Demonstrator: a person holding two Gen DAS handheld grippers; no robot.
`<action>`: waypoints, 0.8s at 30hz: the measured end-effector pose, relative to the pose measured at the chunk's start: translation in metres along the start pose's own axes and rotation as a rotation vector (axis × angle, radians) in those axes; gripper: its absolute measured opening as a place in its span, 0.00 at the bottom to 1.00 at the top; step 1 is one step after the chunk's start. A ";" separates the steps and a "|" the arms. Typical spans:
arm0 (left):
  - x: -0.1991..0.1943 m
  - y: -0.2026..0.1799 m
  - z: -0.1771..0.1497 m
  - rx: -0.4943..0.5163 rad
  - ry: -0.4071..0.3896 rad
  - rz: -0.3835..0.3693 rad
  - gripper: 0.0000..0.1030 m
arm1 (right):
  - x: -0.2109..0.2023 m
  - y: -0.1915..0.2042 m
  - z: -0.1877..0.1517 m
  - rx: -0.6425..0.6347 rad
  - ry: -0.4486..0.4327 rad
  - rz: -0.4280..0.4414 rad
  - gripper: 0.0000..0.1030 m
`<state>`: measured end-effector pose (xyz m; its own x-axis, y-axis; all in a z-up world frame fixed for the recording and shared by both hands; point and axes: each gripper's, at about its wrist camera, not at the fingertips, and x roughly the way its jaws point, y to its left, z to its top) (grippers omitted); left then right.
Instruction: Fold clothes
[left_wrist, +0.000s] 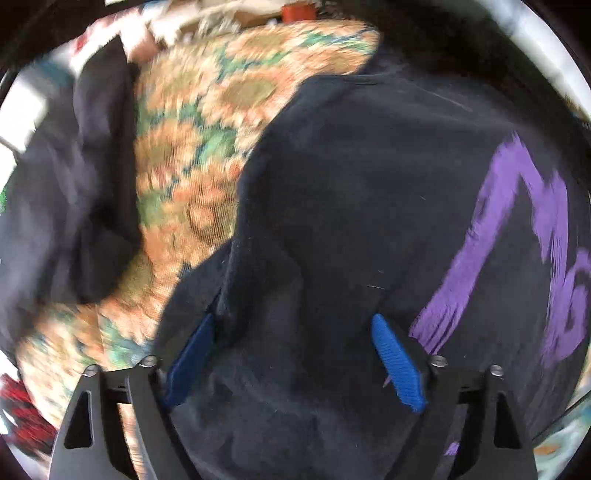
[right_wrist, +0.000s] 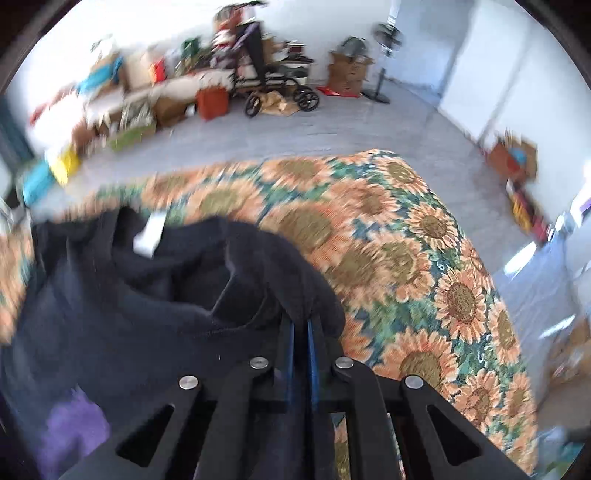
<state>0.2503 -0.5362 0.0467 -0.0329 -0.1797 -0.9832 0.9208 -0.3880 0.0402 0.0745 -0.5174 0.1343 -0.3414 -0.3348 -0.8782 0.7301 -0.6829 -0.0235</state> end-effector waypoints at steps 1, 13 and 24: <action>0.003 0.004 0.001 -0.012 0.012 -0.018 0.96 | 0.000 -0.011 0.005 0.052 -0.014 0.010 0.04; 0.004 0.005 -0.005 -0.020 -0.021 -0.009 0.97 | -0.017 -0.055 -0.012 0.059 -0.139 0.101 0.53; 0.006 0.005 -0.003 -0.015 0.006 -0.009 0.97 | 0.017 0.037 0.026 -0.080 -0.003 -0.183 0.01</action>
<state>0.2559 -0.5363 0.0403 -0.0389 -0.1713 -0.9845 0.9263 -0.3756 0.0288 0.0799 -0.5651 0.1311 -0.4743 -0.2117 -0.8545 0.7007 -0.6785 -0.2208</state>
